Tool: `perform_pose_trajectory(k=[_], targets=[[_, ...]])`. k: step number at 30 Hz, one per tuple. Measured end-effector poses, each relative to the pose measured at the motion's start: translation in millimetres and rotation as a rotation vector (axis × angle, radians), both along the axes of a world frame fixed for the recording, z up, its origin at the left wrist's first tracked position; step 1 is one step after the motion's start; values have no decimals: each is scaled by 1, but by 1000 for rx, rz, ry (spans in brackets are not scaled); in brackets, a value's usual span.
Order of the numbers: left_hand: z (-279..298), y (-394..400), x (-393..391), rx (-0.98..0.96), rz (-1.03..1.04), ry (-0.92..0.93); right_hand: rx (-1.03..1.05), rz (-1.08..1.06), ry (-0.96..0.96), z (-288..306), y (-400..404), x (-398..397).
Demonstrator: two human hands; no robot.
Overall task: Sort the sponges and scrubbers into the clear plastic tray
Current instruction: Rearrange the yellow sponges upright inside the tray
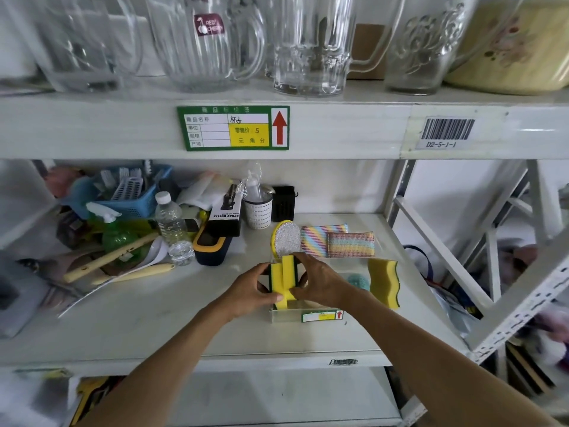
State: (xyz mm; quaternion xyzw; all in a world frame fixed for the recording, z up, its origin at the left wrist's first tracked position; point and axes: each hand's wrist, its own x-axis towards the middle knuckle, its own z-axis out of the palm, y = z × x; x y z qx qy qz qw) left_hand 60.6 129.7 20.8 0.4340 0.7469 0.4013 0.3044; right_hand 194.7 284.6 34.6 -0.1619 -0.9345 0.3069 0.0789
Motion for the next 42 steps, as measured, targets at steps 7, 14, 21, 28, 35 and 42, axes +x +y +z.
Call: perform_pose_trajectory(k=[7, 14, 21, 28, 35, 42], targets=[[5, 5, -13, -30, -4, -2, -75, -50, -1, 3, 5, -4], [12, 13, -13, -54, -38, 63, -148, -101, -52, 2, 10, -4], [14, 22, -20, -84, -6, 151, -155, -84, -137, 1, 11, -6], [14, 28, -19, -105, -10, 230, -105, -47, -102, -2, 10, -10], [15, 26, -27, -64, 2, 186, -95, -60, -59, -6, 10, -12], [26, 31, -23, -29, -55, 248, -98, -65, -4, -5, 13, -14]])
